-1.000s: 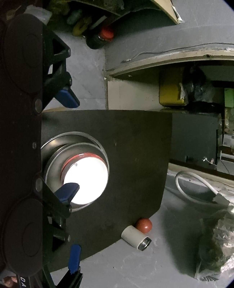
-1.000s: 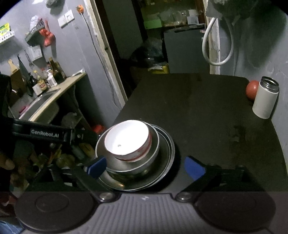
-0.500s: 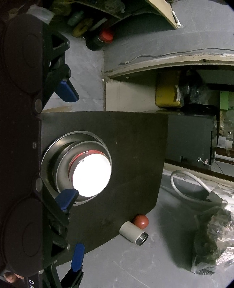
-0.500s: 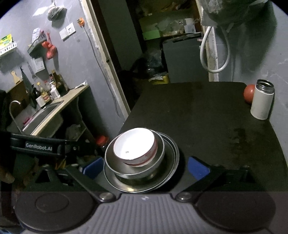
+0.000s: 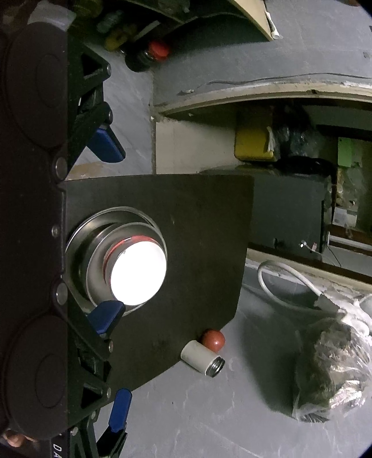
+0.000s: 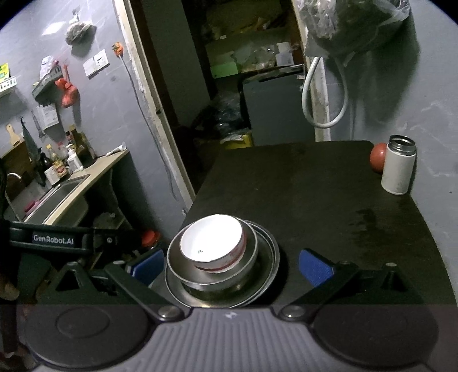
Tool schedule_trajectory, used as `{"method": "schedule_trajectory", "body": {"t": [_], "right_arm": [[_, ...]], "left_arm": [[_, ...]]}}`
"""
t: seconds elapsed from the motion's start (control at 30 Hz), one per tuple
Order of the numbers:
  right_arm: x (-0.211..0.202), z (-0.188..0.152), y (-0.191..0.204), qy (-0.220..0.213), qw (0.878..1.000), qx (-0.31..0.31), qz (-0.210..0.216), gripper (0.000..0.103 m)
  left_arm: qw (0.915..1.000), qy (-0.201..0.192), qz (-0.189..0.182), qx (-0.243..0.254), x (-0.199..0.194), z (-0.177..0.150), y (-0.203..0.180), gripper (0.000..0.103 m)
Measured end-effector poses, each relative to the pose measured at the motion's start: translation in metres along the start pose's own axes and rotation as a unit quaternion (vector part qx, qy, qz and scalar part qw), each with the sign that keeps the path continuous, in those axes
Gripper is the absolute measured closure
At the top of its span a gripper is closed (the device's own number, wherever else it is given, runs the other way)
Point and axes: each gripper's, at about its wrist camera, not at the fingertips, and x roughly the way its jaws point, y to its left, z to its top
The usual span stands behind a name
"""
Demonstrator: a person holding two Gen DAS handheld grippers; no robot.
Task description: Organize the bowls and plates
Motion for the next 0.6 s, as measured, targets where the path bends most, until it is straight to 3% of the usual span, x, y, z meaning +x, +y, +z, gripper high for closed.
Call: {"method": "schedule_trajectory", "body": {"t": [0.6], "right_arm": [[-0.023, -0.024, 0.047, -0.046, 0.996, 0.033, -0.064, 0.0]], "left_arm": [[0.998, -0.049, -0.03, 0.025, -0.044, -0.014, 0.027, 0.001]]}}
